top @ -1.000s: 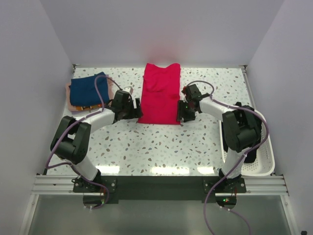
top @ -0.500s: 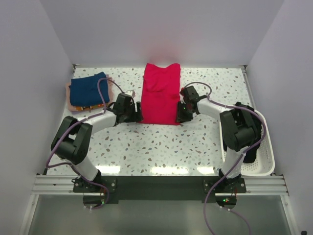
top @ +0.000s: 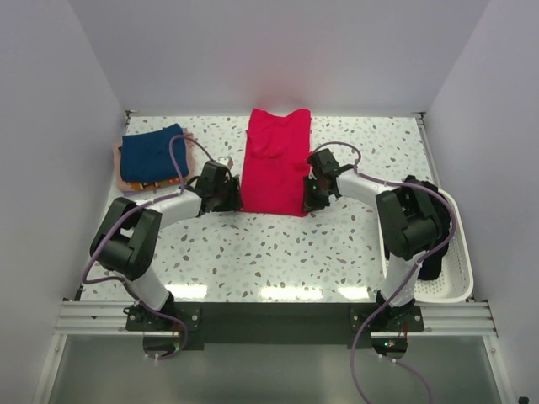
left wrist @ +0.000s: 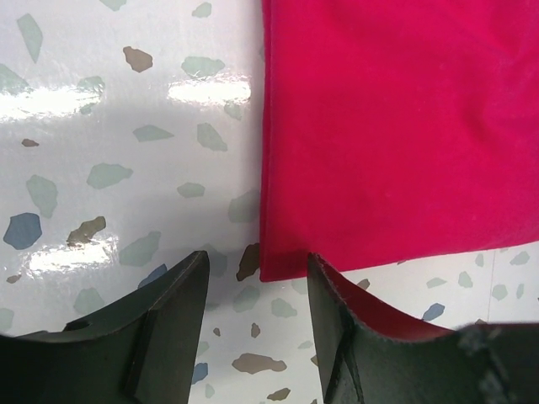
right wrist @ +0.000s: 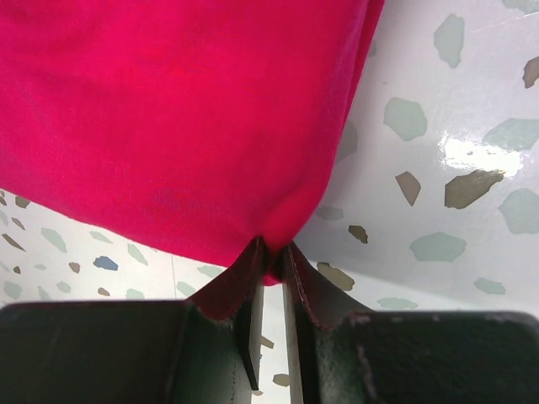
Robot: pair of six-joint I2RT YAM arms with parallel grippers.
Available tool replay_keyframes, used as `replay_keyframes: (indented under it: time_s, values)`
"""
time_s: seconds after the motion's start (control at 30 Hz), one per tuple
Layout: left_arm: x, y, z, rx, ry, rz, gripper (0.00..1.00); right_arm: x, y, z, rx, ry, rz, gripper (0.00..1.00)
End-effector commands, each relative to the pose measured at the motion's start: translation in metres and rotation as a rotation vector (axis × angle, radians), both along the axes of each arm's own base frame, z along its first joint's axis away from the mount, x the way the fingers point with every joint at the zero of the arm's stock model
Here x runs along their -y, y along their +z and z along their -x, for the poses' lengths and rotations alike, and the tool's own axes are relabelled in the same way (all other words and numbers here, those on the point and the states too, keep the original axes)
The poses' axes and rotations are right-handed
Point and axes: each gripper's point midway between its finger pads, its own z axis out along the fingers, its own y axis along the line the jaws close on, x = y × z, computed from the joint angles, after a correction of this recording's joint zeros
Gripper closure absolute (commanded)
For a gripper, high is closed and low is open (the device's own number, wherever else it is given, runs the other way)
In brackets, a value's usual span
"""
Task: Fold and stack the t-shirts
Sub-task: Fold the tshirt
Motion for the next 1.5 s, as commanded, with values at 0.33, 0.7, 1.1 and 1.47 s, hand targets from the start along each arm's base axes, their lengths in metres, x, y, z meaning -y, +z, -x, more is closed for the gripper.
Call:
replay_keyframes:
  time_s: [0.33,0.7,1.1,1.47]
  values:
    - [0.007,-0.018,0.0,0.002,-0.025,-0.034,0.7,0.011,-0.027,0.017,-0.074,0.0,0.074,0.84]
    - [0.024,-0.013,0.015,0.005,-0.099,0.046,1.0,0.011,-0.008,0.026,-0.059,0.029,0.066,1.0]
    - [0.018,0.003,0.097,-0.041,-0.153,0.063,1.0,0.024,0.014,0.12,-0.089,0.104,0.111,1.0]
    - [0.033,0.013,0.192,-0.122,-0.215,0.197,1.0,0.042,0.036,0.209,-0.163,0.115,0.062,1.0]
